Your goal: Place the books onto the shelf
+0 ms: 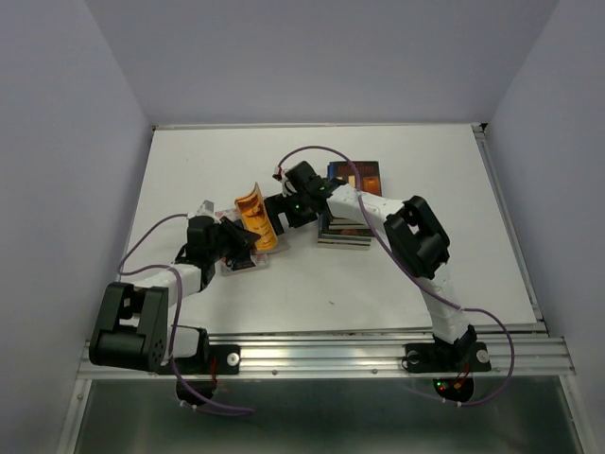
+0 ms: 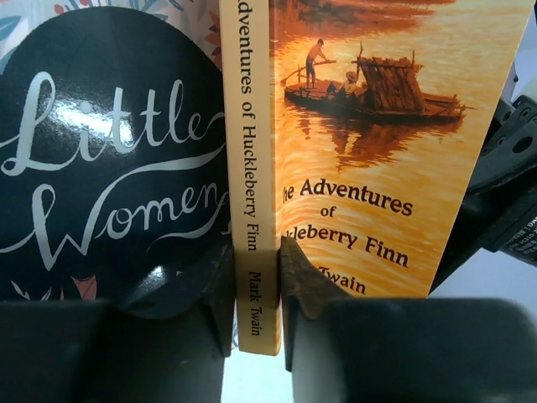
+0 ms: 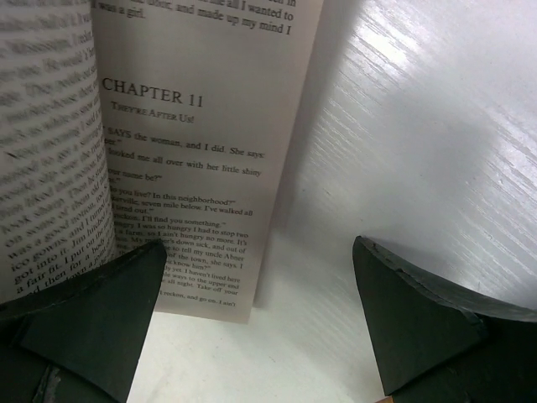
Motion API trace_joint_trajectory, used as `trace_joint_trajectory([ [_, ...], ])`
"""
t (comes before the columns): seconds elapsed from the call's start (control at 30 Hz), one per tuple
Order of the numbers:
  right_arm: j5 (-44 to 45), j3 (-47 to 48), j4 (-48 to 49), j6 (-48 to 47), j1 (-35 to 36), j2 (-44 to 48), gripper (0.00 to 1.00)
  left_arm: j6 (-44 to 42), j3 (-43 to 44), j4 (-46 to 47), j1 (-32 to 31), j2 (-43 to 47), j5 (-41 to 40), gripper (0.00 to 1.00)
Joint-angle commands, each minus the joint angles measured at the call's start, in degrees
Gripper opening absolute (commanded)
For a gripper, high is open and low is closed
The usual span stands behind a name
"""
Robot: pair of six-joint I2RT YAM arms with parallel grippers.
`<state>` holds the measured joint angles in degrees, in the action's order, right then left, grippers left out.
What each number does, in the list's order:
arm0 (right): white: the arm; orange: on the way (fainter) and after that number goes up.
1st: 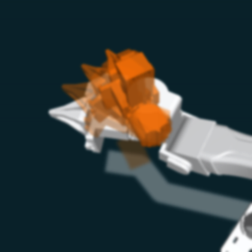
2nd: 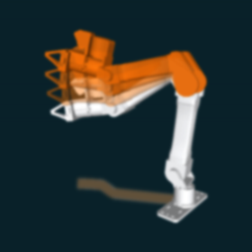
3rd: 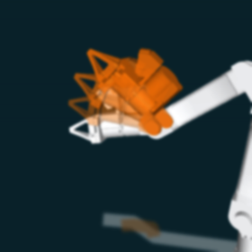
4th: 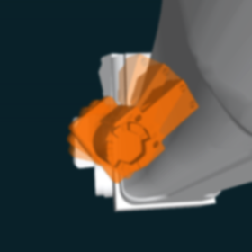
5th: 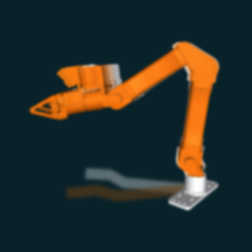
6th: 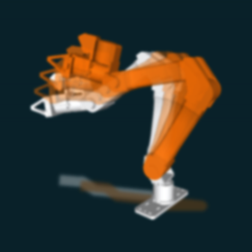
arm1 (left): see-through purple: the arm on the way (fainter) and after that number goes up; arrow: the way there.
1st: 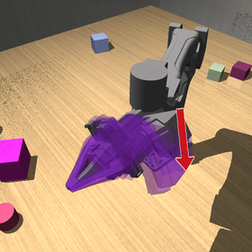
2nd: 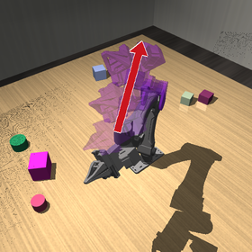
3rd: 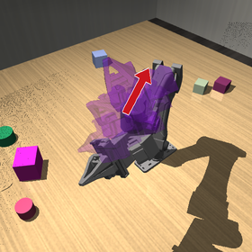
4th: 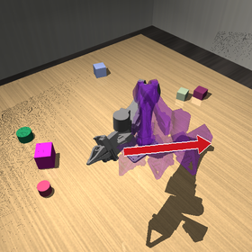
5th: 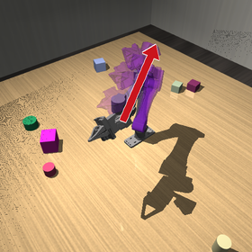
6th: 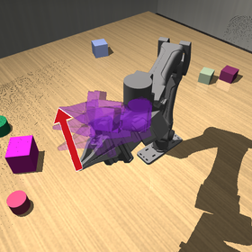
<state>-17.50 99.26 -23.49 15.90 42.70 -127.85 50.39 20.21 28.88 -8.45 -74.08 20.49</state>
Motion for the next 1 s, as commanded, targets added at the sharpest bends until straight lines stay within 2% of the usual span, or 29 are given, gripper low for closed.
trace_joint_trajectory([
  [0.0, -2.7, -2.6, -3.7, 1.1, 1.2, -2.4, 1.00, 0.3, 1.9, 3.5, -0.9, 2.9, -1.1, 0.23],
  [0.07, -2.8, -2.6, -3.7, 1.0, 1.2, -2.5, 1.00, 0.3, 1.8, 3.6, -0.9, 5.0, -2.8, 0.00],
  [0.2, -2.5, -2.6, -3.7, 1.2, 1.2, -2.2, 1.00, 0.1, 1.9, 4.6, -0.9, 7.5, -3.7, 0.00],
  [0.4, 5.8, -2.3, -4.1, 3.7, -2.6, 2.5, 1.00, -0.8, 1.6, 4.7, -0.9, 15.3, -7.7, 0.00],
  [0.57, 7.7, 1.7, -4.0, 2.4, -6.2, 8.4, 1.00, -3.9, 4.6, -1.9, -0.9, 22.8, -11.3, 0.00],
  [0.77, 3.4, 10.6, -3.9, 1.1, -9.3, 11.2, 1.00, -7.1, 8.7, -5.8, -0.9, 25.7, -10.4, 0.00],
  [0.97, 0.6, 14.7, -3.2, 3.7, -14.1, 14.5, 1.00, -11.3, 15.4, -8.2, -0.9, 22.9, -7.9, 0.00],
])
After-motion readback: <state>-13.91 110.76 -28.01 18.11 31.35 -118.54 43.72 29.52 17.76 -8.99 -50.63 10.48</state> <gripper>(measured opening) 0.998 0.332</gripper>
